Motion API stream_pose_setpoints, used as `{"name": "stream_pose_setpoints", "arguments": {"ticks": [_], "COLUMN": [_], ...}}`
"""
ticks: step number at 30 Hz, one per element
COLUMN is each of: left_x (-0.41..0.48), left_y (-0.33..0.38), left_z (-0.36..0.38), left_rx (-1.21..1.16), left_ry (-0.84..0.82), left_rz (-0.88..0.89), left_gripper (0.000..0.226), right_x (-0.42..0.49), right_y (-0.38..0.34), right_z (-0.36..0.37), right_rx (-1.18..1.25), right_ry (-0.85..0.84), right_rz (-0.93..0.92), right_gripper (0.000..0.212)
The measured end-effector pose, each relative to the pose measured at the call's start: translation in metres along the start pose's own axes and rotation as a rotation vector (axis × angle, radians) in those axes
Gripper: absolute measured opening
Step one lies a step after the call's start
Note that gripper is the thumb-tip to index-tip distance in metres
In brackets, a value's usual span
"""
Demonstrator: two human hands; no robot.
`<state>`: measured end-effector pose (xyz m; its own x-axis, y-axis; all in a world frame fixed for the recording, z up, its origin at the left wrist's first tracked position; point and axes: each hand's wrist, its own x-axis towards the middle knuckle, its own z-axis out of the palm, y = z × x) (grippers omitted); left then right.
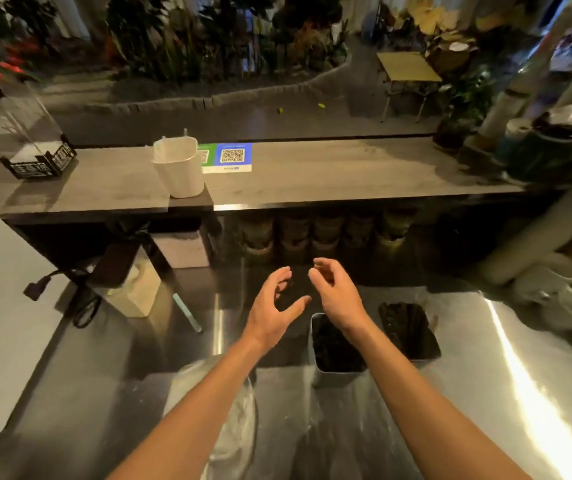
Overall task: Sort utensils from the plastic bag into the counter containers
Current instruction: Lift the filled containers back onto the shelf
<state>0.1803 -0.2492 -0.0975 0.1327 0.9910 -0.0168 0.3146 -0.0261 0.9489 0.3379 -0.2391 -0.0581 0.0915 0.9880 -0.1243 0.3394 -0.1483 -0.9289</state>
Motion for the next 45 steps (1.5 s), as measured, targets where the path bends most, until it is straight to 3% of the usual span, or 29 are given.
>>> {"name": "stream_pose_setpoints", "arguments": {"ticks": [7, 14, 20, 25, 31, 45], "left_x": [-0.03, -0.042, -0.044, -0.043, -0.03, 0.048], "left_y": [-0.029, -0.047, -0.052, -0.053, -0.042, 0.092], "left_z": [0.057, 0.08, 0.086, 0.092, 0.072, -0.049], "left_rx": [0.031, 0.089, 0.058, 0.021, 0.053, 0.075], "left_ry": [-0.133, -0.212, -0.316, -0.26, -0.198, 0.101], "left_rz": [-0.177, -0.294, -0.321, -0.353, -0.264, 0.081], "left_gripper": [0.13, 0.147, 0.152, 0.136, 0.126, 0.106], "right_x": [-0.041, -0.049, -0.051, -0.047, -0.042, 0.03], "right_y": [0.072, 0.108, 0.119, 0.116, 0.091, -0.105], "right_z": [-0.026, -0.025, -0.027, -0.025, -0.027, -0.032], "right_rx": [-0.311, -0.168, -0.047, -0.069, -0.111, -0.264], "right_ry": [0.109, 0.025, 0.001, -0.015, 0.03, 0.099], "right_rz": [0.135, 0.346, 0.397, 0.384, 0.333, -0.083], "right_gripper": [0.059, 0.062, 0.06, 0.06, 0.06, 0.058]}}
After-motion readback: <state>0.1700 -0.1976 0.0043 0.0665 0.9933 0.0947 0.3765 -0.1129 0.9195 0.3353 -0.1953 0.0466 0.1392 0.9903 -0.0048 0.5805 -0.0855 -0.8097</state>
